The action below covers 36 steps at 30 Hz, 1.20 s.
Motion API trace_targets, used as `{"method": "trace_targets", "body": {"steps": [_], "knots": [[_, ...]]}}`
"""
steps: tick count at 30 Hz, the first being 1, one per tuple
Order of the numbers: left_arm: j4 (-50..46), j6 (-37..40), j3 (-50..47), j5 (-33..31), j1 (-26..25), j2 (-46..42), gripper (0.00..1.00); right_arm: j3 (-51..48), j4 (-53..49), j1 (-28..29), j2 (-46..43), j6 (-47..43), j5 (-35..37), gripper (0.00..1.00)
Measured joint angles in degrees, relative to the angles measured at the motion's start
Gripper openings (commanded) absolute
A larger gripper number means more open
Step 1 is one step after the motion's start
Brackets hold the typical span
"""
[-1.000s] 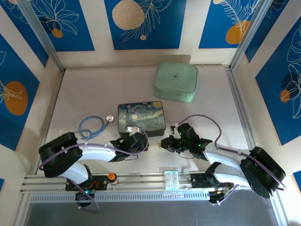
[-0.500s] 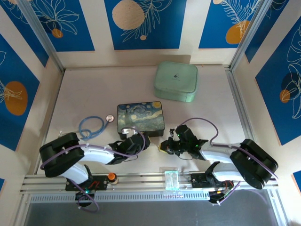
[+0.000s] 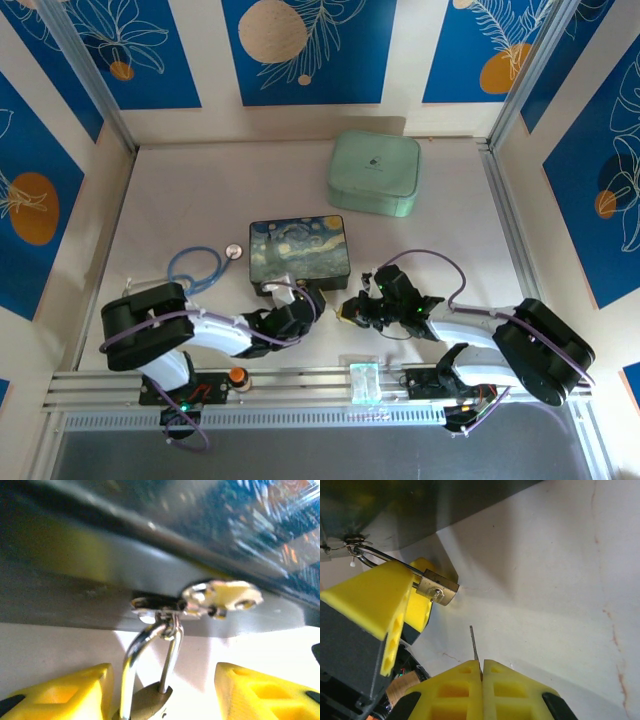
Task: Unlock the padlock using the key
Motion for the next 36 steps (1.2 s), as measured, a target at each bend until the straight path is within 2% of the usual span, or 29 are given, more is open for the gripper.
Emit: {"method": "trace_targets", "body": {"steps": [10,17,24,36], "knots": [[-5.2,-2.2,1.4,0.8,-1.1,0.4,0.2,0.2,-0.3,0.0,0.3,0.0,0.2,0.0],[-5.5,-2.1,1.0,5.4,0.3,-1.6,0.16,0.2,1.2,0.0,2.0,0.5,-0.6,0.0],[-3.8,-3.2,-1.1,10.6,1.9,-4.7,0.15,-0.2,8.8,-0.6,5.7,3.2,-4.3,0.0],[-4.3,-5.2,-3.3,13.0,3.0,-9.9,0.1,-1.9,22.0,-3.0,14.3,5.6,-13.0,0.0]]}}
